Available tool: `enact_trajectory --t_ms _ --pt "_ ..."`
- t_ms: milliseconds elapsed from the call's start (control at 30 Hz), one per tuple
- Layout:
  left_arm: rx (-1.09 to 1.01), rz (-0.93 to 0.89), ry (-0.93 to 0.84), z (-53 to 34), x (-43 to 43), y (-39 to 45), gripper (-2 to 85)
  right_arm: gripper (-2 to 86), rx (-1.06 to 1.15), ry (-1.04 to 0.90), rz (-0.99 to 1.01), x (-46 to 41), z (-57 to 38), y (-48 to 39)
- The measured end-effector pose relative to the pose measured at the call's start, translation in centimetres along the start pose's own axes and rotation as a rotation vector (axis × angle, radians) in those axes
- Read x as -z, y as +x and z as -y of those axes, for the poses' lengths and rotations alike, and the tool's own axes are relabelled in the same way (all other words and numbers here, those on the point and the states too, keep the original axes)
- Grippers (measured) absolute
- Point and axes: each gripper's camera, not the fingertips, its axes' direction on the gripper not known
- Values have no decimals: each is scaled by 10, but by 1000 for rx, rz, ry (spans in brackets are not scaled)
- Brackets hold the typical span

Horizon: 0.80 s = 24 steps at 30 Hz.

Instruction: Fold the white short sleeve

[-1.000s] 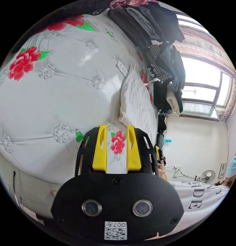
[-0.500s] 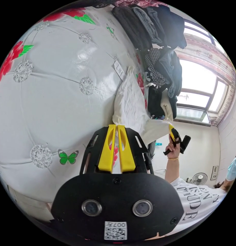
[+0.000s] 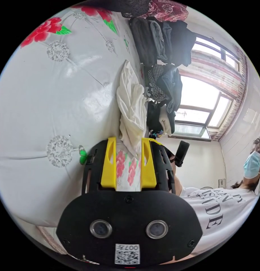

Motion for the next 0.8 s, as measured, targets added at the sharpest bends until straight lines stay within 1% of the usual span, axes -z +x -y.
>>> enact_trajectory --t_ms 67,100,167,233,300,367,467,533,633,700,800 --pt "-19 -42 1 -7 5 -2 138 51 -196 79 19 30 -24 48" --pt "-28 -44 -1 -8 6 -1 141 53 -244 95 34 35 -31 60" --pt "-60 -71 0 -12 6 2 151 61 -421 144 140 44 -59 100" --pt "-57 -55 -25 -12 1 2 147 63 -510 171 223 37 -77 119" --pt "-58 -43 -39 -10 -5 1 131 60 -563 144 295 19 -84 128" --pt "-54 -18 -62 -3 -15 1 93 52 -584 187 413 1 -84 131" --pt "-16 19 -97 5 -29 2 50 33 -590 144 543 -22 -72 128" --pt "-29 -22 -114 9 -31 10 46 22 -550 148 565 -21 -67 117" --pt "-89 -101 -91 18 -19 36 42 9 -460 197 599 -3 -54 94" --pt "-120 -137 -67 35 -8 51 40 5 -429 247 637 9 -35 84" --pt "-185 -180 -17 87 10 83 37 2 -325 366 665 38 23 60"
